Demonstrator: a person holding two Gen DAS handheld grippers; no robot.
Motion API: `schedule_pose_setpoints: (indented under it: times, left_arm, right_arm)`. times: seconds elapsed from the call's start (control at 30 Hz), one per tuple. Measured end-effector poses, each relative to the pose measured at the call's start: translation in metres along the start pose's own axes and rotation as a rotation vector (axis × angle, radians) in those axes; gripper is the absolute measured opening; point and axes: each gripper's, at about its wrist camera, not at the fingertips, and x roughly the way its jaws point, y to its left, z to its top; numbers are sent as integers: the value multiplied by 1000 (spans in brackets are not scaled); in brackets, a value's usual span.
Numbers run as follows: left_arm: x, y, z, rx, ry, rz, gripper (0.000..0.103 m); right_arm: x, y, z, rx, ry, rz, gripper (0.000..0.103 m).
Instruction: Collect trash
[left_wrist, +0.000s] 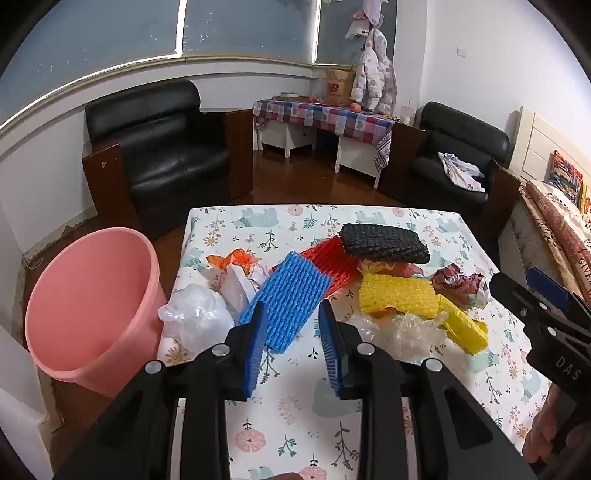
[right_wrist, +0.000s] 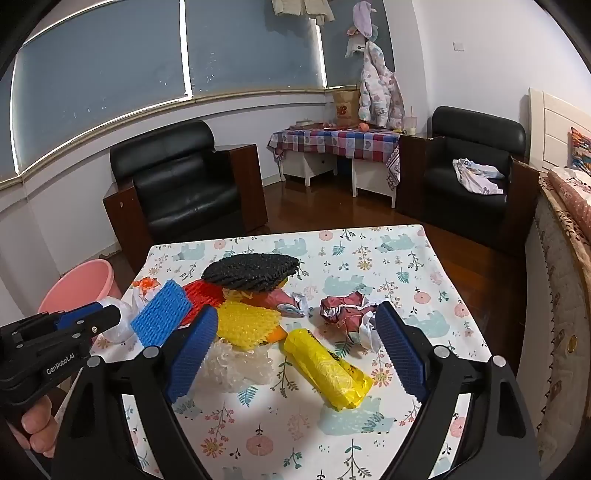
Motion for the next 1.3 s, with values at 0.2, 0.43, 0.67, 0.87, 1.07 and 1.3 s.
schedule_pose_setpoints:
  times: [0.2,0.43,0.67,0.87,1.07,1.3]
  left_arm:
    - [0,-2,0,0,4,-5,28]
    - [1,2,2,-9,1,-10,28]
    - [0,2,2,-10,2,-11,28]
    - [-4,5,2,-14,0,-11,28]
    - [-2,4,1,-15,0,-11,28]
    - [-5,5,2,-19,3,-10,28]
  right_arm:
    - [0,-2,2,5,4,-1,88]
    - [-1,1,1,-3,-6,-4,88]
    - [-3,2,2,-4,-9,-6,88]
    - [-3,0,5,-2,-8,-9,88]
    - [-6,1,3,-1,-31,-19,88]
    - [-9,1,5,-3,-54,-30,88]
